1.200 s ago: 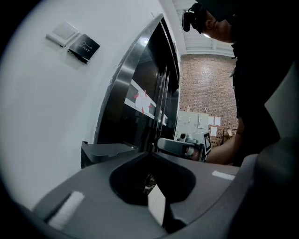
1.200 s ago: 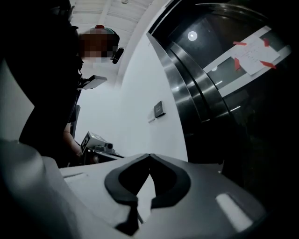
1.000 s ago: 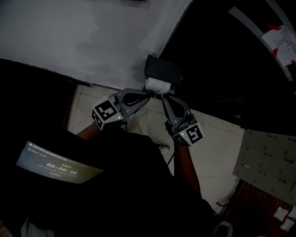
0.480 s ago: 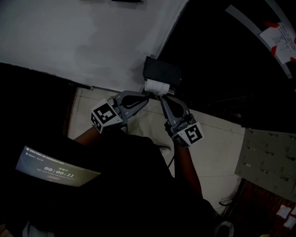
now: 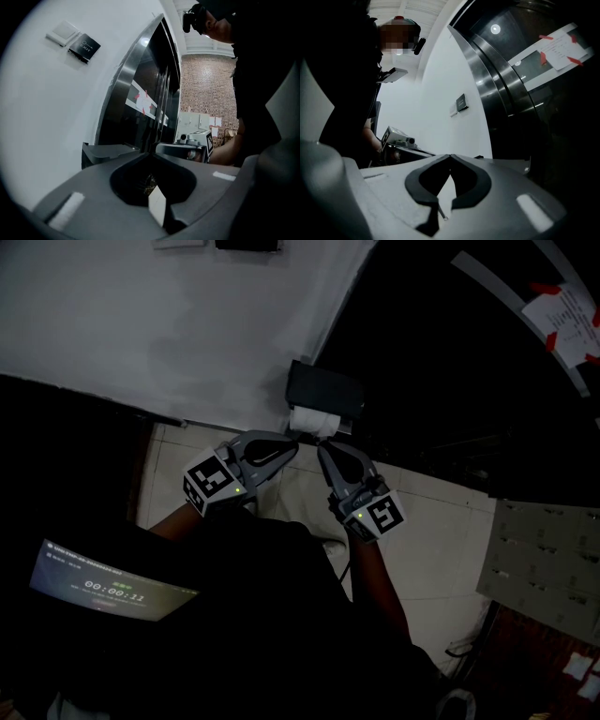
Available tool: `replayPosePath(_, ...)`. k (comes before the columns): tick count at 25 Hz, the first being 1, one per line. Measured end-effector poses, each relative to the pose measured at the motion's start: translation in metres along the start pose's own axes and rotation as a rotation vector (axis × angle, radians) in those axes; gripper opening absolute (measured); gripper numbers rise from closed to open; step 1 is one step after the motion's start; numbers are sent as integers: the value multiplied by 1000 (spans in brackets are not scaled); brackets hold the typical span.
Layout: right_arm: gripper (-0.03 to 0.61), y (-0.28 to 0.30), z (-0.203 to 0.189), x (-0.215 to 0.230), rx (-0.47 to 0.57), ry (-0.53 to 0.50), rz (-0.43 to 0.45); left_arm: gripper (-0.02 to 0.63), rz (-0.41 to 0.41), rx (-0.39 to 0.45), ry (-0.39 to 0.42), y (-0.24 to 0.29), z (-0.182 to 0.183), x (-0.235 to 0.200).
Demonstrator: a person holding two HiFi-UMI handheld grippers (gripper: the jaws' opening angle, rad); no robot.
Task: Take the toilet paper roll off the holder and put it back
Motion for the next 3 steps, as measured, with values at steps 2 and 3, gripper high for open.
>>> replayPosePath(2,1,0,-2,-1,-6,7,2,0,1,1,1,0,0,0)
replayPosePath(3,0,0,-3,-1,-8,9,4,0,2,1,1,0,0,0)
Point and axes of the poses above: the fingertips, and each gripper's own axes: y forward along the fingers, x to its right, z out of its top, the point moved 7 cm from there along -y, backward along the fingers, and after that the axes turned 15 degrees about x, right-handed, at the moved point
